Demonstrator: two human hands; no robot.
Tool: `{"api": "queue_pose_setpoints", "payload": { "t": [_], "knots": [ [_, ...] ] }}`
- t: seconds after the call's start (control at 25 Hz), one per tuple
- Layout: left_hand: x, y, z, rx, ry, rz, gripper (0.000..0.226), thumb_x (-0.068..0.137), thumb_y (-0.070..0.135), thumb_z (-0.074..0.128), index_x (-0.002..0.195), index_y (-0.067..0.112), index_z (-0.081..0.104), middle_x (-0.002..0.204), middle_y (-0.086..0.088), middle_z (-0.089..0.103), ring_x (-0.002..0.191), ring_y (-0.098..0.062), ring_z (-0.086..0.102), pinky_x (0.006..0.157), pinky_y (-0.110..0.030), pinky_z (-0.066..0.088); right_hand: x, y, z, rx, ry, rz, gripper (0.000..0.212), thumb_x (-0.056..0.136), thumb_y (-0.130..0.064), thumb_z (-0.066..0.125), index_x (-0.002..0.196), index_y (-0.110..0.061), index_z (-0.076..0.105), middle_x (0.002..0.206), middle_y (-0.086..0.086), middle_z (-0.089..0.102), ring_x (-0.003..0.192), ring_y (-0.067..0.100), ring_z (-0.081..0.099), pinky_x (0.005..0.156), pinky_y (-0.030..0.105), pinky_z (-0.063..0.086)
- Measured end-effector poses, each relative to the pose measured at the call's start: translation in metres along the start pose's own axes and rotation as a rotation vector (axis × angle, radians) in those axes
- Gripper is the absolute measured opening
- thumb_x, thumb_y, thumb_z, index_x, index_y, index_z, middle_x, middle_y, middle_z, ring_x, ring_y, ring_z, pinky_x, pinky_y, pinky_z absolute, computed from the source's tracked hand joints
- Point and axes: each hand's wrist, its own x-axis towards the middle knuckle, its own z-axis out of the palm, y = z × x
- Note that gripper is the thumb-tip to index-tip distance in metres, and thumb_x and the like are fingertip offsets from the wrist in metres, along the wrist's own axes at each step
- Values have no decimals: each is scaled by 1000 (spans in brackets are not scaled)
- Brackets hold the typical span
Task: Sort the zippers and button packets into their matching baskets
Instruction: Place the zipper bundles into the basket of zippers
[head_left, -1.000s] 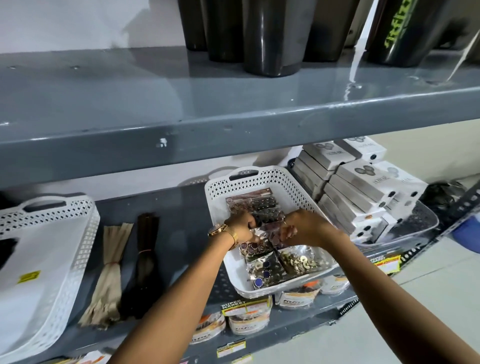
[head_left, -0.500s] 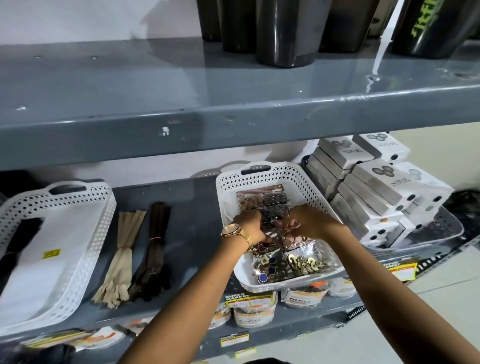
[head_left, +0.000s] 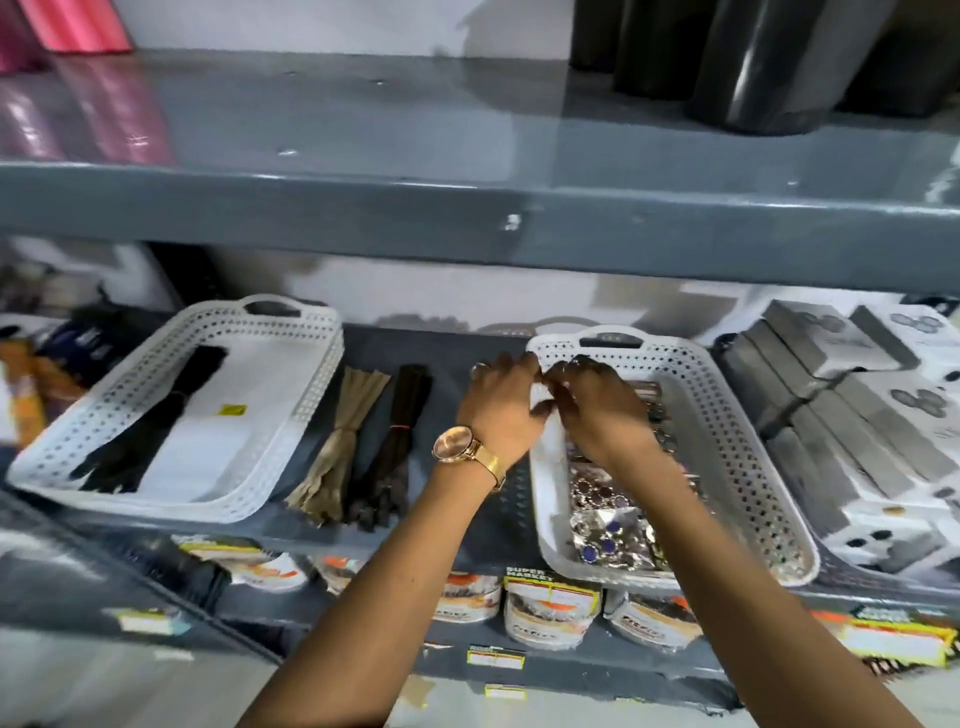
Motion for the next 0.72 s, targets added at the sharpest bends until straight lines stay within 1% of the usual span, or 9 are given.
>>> {"api": "queue_pose_setpoints", "payload": {
  "t": [0.12, 0.2, 0.28, 0.36, 0.4, 0.44, 0.52, 0.6, 0.72],
  "knots": [
    [-14, -51, -24, 59, 154, -77, 24, 84, 25, 52, 102, 11, 62, 106, -14, 65, 98, -36, 61, 85, -39, 47, 12, -49, 21, 189, -36, -121, 23, 89, -16, 45, 101, -15, 64, 110, 14, 68, 102, 36, 62, 82, 41, 53],
    [-21, -90, -27, 224, 182, -119, 36, 84, 30, 37, 103, 15, 64, 106, -11, 66, 97, -35, 62, 83, -40, 49, 18, -76, 42, 245, -115, -131, 25, 87, -20, 44, 100, -19, 65, 113, 12, 68, 106, 35, 62, 87, 39, 52],
    [-26, -126, -29, 387, 42, -230, 46, 87, 30, 28, 116, 13, 58, 120, -15, 60, 108, -36, 57, 88, -42, 46, 23, -102, 65, 255, -188, -51, 26, 88, -27, 48, 104, -16, 65, 118, 13, 67, 110, 35, 61, 90, 39, 51],
    [-30, -150, -30, 406, -208, -416, 49, 93, 23, 38, 138, 5, 38, 141, -23, 45, 127, -39, 44, 105, -43, 37, 27, -118, 88, 151, -282, 26, 37, 89, -37, 53, 111, -8, 61, 122, 18, 63, 114, 36, 59, 91, 39, 50],
    [-33, -156, -31, 387, -286, -490, 55, 93, 22, 44, 141, -1, 31, 143, -26, 42, 130, -40, 42, 108, -44, 36, 28, -123, 99, 89, -332, 62, 45, 89, -41, 54, 116, -5, 58, 125, 19, 61, 116, 36, 58, 92, 39, 49],
    [-36, -161, -29, 375, -315, -549, 58, 92, 21, 49, 141, -4, 30, 141, -27, 43, 129, -41, 45, 107, -44, 39, 29, -126, 109, 46, -368, 106, 51, 88, -44, 55, 121, -5, 56, 127, 19, 60, 119, 36, 57, 94, 39, 48],
    [-42, -166, -19, 364, -320, -604, 55, 90, 20, 53, 136, -3, 36, 135, -26, 49, 124, -40, 51, 100, -45, 45, 27, -130, 125, 54, -404, 211, 56, 85, -46, 60, 125, -7, 53, 129, 16, 59, 120, 34, 57, 95, 40, 49],
    [-44, -171, -9, 359, -303, -615, 47, 91, 17, 52, 133, 0, 41, 132, -22, 51, 122, -38, 53, 96, -45, 48, 23, -134, 136, 132, -389, 311, 54, 82, -43, 63, 123, -9, 53, 126, 14, 61, 117, 33, 59, 94, 40, 49],
    [-45, -175, -8, 295, -291, -566, 42, 92, 15, 48, 132, 1, 40, 132, -19, 49, 121, -38, 55, 94, -45, 48, 21, -137, 141, 244, -313, 404, 45, 85, -38, 61, 117, -8, 53, 122, 14, 63, 115, 35, 59, 92, 39, 49]
  ]
}}
